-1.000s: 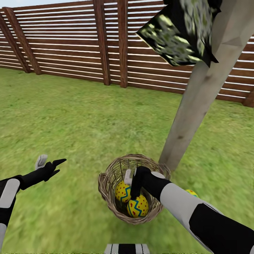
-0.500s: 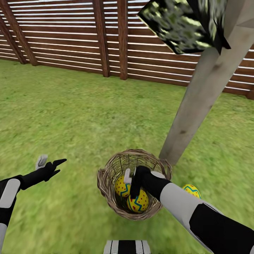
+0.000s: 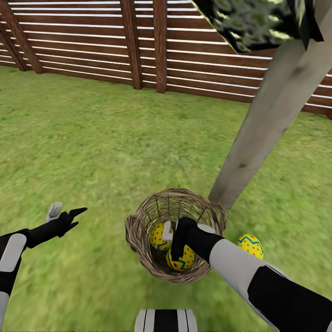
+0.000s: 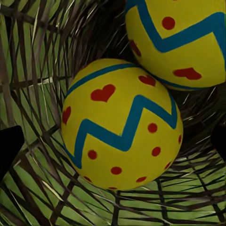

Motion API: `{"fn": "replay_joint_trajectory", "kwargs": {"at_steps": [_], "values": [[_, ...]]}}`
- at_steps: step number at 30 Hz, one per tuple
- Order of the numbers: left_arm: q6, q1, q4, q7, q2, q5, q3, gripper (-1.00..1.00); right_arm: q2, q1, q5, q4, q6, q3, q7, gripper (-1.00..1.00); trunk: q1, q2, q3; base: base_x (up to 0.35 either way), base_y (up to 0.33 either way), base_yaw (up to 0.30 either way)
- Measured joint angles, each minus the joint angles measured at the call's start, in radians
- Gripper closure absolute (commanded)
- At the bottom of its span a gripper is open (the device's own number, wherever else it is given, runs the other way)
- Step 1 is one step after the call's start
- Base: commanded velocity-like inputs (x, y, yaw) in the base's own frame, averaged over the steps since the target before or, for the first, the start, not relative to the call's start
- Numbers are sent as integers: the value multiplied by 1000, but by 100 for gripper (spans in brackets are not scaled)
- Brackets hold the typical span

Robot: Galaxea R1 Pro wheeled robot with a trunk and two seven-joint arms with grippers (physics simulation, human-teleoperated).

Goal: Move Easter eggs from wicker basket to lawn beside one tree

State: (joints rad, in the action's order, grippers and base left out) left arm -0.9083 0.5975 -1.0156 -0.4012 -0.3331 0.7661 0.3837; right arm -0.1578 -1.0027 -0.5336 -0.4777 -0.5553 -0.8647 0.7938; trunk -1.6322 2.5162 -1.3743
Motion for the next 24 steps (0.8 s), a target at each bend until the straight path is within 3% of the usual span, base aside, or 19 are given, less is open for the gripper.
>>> {"fn": "replay_joint_trajectory", "kwargs": {"at_steps": [10,15,24], "values": [[0,0,0,0,0,0,1,-100,2,0,5,-11,-5,5,-10,-100,-4,2,-39,0,0,0],[0,0,0,0,0,1,1,-100,1,-1,10,-9,-11,7,-72,-100,-4,2,-39,0,0,0],[0,0,0,-1,0,1,1,-100,4,-2,12,3,-12,8,-83,-100,-4,2,-39,0,0,0]]}}
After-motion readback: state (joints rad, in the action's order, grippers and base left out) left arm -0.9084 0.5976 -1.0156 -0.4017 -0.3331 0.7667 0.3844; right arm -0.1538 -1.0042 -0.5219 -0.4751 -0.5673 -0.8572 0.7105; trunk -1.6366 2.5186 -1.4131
